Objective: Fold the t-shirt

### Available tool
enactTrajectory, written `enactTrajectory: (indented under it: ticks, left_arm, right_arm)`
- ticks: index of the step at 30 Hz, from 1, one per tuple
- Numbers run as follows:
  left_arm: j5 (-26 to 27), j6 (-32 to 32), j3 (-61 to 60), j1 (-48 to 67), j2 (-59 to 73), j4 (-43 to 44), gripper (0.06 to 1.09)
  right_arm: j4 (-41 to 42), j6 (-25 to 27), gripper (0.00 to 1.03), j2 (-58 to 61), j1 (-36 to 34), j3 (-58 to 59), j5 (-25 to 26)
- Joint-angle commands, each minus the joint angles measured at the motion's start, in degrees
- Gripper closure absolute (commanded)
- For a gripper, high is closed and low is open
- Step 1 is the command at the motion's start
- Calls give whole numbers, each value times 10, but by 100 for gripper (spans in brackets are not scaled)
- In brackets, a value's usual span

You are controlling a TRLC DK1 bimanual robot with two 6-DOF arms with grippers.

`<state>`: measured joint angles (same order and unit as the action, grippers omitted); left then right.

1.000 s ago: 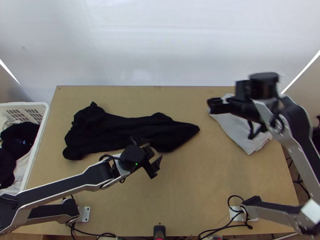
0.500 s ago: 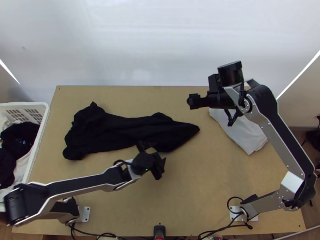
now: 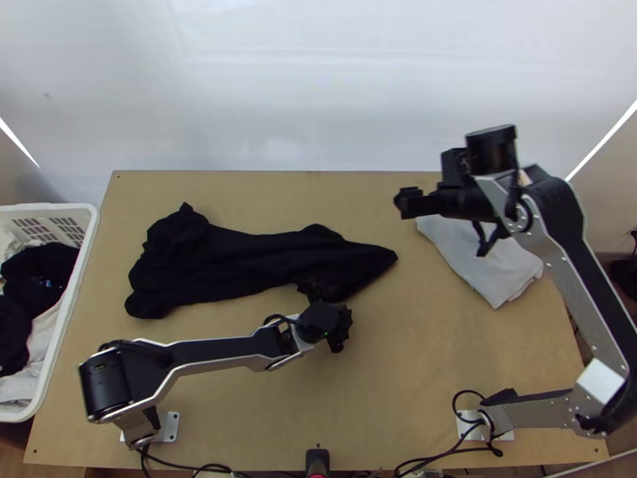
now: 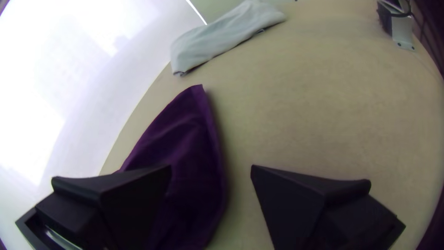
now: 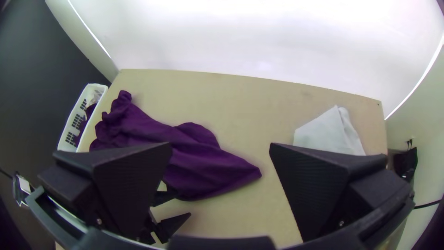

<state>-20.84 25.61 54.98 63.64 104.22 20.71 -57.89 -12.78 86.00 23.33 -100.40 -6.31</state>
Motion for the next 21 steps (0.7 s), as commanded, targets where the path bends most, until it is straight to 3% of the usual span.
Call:
enactTrajectory:
  ticks: [1,3,5,6,10,13,21]
  left_arm:
    - [0,20,34,3,42,9,33]
    - [0,20,43,3,48,2,37]
    - [0,17,48,3,49,6,75]
    - [1,16,51,3,50,6,83]
    - [0,14,58,5,54,-1,79]
    - [1,14,58,5,57,-22,61]
    - [0,-37,64,-3,54,-108,60]
  right_arm:
    - [4,13,5,-31,-29,21,0]
    - [5,16,5,-36,-32,27,0]
    - [5,19,5,-41,-37,32,0]
    - [5,20,5,-42,-38,35,0]
    - [5,22,5,-52,-42,44,0]
    - [5,23,5,-58,-42,51,0]
    - [8,28,5,-68,-42,60,-1]
